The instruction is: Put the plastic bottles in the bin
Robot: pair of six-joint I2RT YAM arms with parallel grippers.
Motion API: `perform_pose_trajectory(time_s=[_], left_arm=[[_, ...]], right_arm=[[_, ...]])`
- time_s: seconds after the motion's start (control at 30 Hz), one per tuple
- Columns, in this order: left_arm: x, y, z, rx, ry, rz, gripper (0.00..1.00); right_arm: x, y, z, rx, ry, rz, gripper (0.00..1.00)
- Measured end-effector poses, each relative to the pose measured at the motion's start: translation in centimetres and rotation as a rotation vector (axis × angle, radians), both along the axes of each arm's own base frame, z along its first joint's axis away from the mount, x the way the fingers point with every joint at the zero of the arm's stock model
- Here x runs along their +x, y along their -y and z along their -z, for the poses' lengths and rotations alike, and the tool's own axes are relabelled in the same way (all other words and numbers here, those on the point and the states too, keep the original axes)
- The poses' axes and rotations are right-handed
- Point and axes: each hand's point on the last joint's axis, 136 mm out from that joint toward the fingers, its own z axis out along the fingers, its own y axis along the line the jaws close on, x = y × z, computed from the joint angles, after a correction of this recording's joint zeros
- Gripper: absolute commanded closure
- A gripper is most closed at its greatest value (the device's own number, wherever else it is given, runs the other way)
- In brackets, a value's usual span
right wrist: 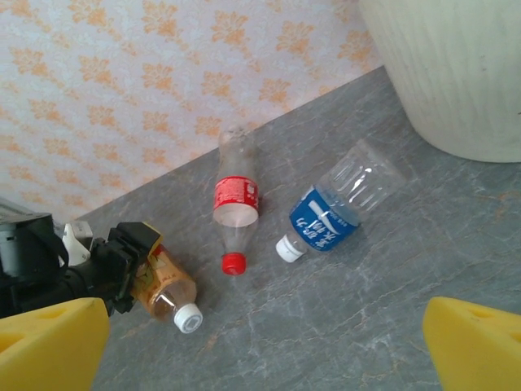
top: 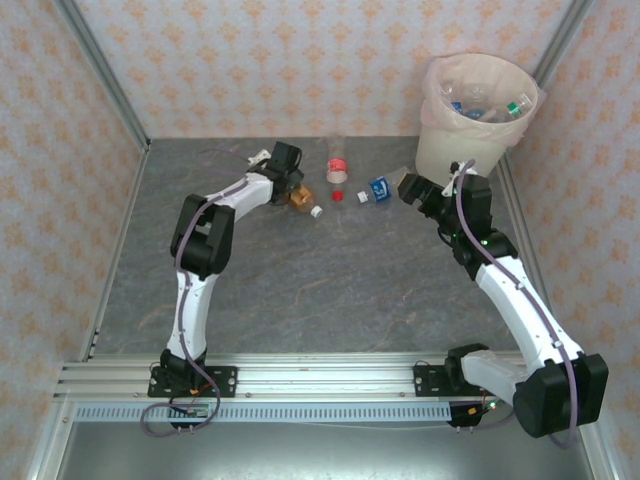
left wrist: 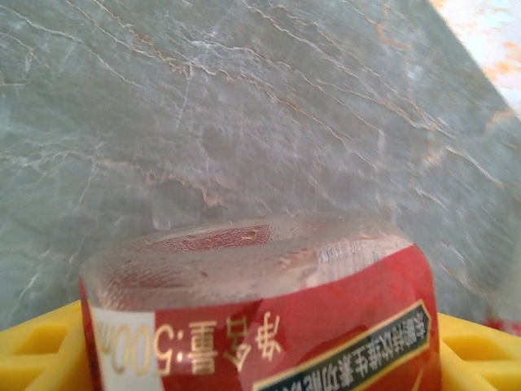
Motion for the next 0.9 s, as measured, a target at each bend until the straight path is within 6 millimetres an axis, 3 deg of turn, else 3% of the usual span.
perform_pose_trajectory(time_s=[0.17,0.33,0.47,0.53,0.63,0.77,0.9], left_arm=[[-2.5,2.3,-6.2,-0.079,0.131,0.159,0.38],[-6.6,8.9,-15.1,-0.154,0.318,0.415,0.38],[-11.4,14.4,-20.3,-0.202,0.429,0.621,0.37],[-12.8,15.3,-21.4,-0.186,0.460,0.673,0.37],[-13.2,14.8,-21.7,-0.170,0.470,0.686,0.37],[-13.6,14.7,-21.2,-0.149,0.457,0.699,0.37],[-14.3,15.1,-21.1,-0.147,0.455,0.713,0.37]], right_arm=[[0.1,-2.7,1.5,0.079,-0.009,-0.118,0.01],[-1.1,-7.9,3.4,0.125,-0.060,-0.330,0.01],[-2.2,-11.4,2.4,0.161,-0.017,-0.465,0.01],[-2.7,-12.9,1.9,0.180,0.004,-0.531,0.01],[-3.0,-14.2,1.4,0.195,0.030,-0.586,0.01],[-3.2,-15.2,1.6,0.203,0.031,-0.628,0.01],[-4.1,-16.3,0.5,0.237,0.076,-0.701,0.01]])
